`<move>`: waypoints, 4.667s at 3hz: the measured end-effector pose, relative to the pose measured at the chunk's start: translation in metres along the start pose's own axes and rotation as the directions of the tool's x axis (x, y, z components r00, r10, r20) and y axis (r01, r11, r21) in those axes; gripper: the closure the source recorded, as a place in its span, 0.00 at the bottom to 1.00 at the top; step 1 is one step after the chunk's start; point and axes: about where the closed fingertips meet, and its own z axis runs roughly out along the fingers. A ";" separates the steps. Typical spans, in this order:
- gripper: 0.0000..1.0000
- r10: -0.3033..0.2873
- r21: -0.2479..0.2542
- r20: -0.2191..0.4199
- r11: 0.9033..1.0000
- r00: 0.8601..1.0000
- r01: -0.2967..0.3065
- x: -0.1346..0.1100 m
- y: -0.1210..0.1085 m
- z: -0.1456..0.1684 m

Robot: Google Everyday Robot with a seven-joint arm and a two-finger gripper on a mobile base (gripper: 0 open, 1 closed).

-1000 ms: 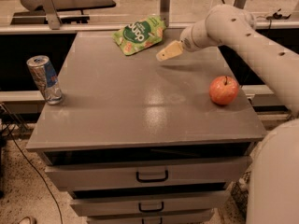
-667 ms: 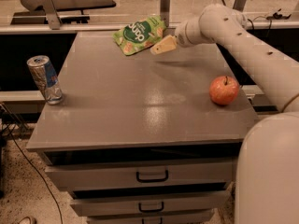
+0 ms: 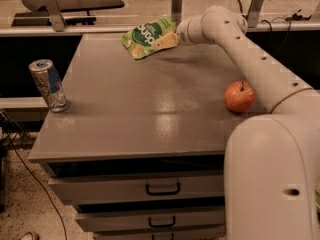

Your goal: Move green rice chip bag near apple

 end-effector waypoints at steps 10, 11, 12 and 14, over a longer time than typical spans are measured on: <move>1.00 -0.209 -0.009 -0.082 0.978 0.975 0.209 -0.067 0.010 -0.048; 1.00 -0.295 -0.014 -0.149 0.955 0.944 0.296 -0.081 0.033 -0.110; 1.00 -0.280 -0.012 -0.187 0.959 0.942 0.283 -0.072 0.047 -0.132; 1.00 -0.211 0.017 -0.320 0.974 0.924 0.228 -0.032 0.053 -0.174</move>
Offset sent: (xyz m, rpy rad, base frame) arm 0.0525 0.0248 0.0050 0.0775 -0.0110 0.0244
